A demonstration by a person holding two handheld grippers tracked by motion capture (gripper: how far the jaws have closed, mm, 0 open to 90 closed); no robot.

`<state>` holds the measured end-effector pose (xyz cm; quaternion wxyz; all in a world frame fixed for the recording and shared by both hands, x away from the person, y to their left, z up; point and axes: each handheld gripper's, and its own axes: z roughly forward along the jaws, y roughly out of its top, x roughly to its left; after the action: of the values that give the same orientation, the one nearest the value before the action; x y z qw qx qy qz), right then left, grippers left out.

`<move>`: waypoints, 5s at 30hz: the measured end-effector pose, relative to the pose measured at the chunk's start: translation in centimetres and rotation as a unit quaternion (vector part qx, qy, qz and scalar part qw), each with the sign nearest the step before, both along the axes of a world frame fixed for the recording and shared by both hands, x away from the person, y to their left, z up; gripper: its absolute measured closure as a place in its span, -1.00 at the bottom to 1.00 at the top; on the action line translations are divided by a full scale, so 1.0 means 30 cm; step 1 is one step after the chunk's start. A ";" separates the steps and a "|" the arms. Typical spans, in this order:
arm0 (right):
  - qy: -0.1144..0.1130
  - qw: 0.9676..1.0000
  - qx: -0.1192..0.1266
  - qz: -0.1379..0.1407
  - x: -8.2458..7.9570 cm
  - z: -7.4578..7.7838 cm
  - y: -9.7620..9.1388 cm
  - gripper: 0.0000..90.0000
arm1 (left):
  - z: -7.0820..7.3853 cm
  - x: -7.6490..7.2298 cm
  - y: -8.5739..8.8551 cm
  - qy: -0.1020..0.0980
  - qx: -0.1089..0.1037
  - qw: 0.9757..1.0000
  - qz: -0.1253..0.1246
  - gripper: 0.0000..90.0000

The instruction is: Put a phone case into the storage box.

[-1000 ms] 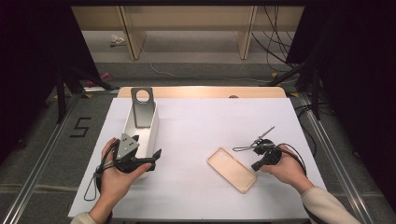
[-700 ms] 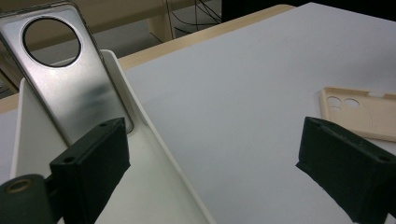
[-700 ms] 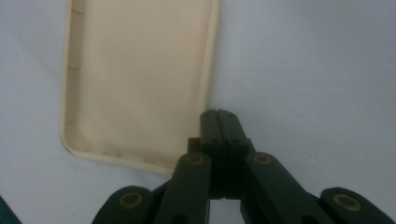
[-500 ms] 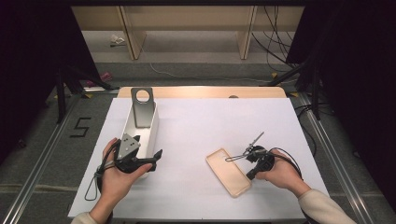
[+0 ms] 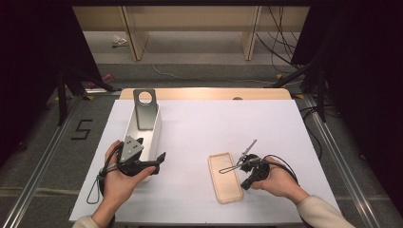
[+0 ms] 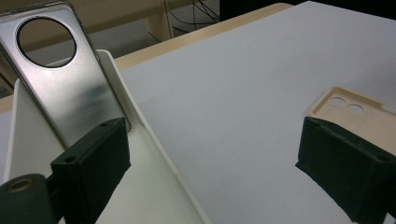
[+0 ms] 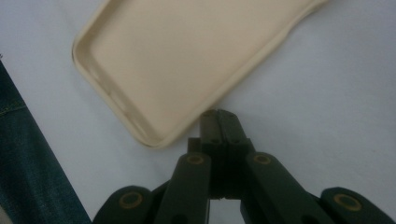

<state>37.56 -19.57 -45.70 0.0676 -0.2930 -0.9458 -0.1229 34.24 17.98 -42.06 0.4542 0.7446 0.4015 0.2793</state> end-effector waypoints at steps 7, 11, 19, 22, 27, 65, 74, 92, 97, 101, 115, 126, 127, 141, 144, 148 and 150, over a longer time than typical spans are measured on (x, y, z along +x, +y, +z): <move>-0.004 1.000 -0.005 0.009 -0.012 0.003 0.029 1.00 | 0.001 0.000 -0.002 -0.002 0.001 1.000 -0.001 -0.81; -0.005 1.000 -0.004 0.018 -0.015 0.002 0.040 1.00 | 0.000 0.001 -0.001 -0.001 0.002 1.000 -0.002 -0.81; -0.007 1.000 -0.003 0.026 -0.020 0.002 0.058 1.00 | -0.001 0.002 0.000 0.000 0.002 1.000 -0.002 -0.80; -0.008 1.000 -0.001 0.029 -0.020 0.001 0.059 1.00 | -0.001 0.002 0.000 0.000 0.002 1.000 -0.002 -0.80; -0.008 0.999 0.003 0.036 -0.022 0.000 0.066 1.00 | -0.001 0.002 -0.001 0.000 0.001 1.000 -0.003 -0.80; -0.127 0.975 -0.002 0.180 -0.078 0.058 0.191 -0.26 | 0.001 -0.021 -0.011 -0.001 0.000 1.000 -0.025 -0.81; -0.115 0.970 -0.021 0.213 -0.088 0.040 0.230 -0.14 | -0.002 -0.029 -0.017 0.000 0.003 1.000 -0.029 -0.81; -0.108 0.959 -0.062 0.256 -0.123 0.015 0.284 -0.06 | -0.005 -0.028 -0.019 0.001 0.004 1.000 -0.030 -0.81; -0.106 0.956 -0.072 0.265 -0.132 0.005 0.293 0.06 | -0.006 -0.027 -0.021 0.000 0.003 0.999 -0.032 -0.81; -0.109 0.955 -0.071 0.268 -0.135 0.006 0.297 0.15 | -0.007 -0.027 -0.022 0.000 0.003 0.999 -0.032 -0.81; -0.112 0.945 -0.080 0.296 -0.165 0.011 0.308 0.54 | -0.010 -0.027 -0.026 0.001 0.004 0.999 -0.036 -0.81; -0.097 0.943 -0.079 0.308 -0.177 0.014 0.314 0.89 | -0.011 -0.027 -0.028 0.002 0.005 0.999 -0.037 -0.81; -0.097 0.943 -0.079 0.307 -0.178 0.014 0.314 0.90 | -0.011 -0.027 -0.028 0.001 0.005 0.999 -0.037 -0.81; -0.092 0.945 -0.079 0.305 -0.178 0.016 0.310 0.95 | -0.011 -0.027 -0.027 0.002 0.004 0.999 -0.036 -0.81; -0.093 0.946 -0.073 0.303 -0.178 0.015 0.306 0.95 | -0.010 -0.027 -0.027 0.002 0.004 0.999 -0.036 -0.80; -0.097 0.946 -0.071 0.301 -0.174 0.019 0.302 0.95 | -0.011 -0.027 -0.026 0.002 0.004 0.999 -0.036 -0.80; -0.099 0.948 -0.065 0.296 -0.172 0.024 0.298 0.95 | -0.010 -0.027 -0.026 0.003 0.003 0.999 -0.036 -0.80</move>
<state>32.40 -10.64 -44.98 -0.0119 0.0104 -0.9979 -0.0634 33.42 17.20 -42.37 0.4605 0.7609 0.3745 0.2621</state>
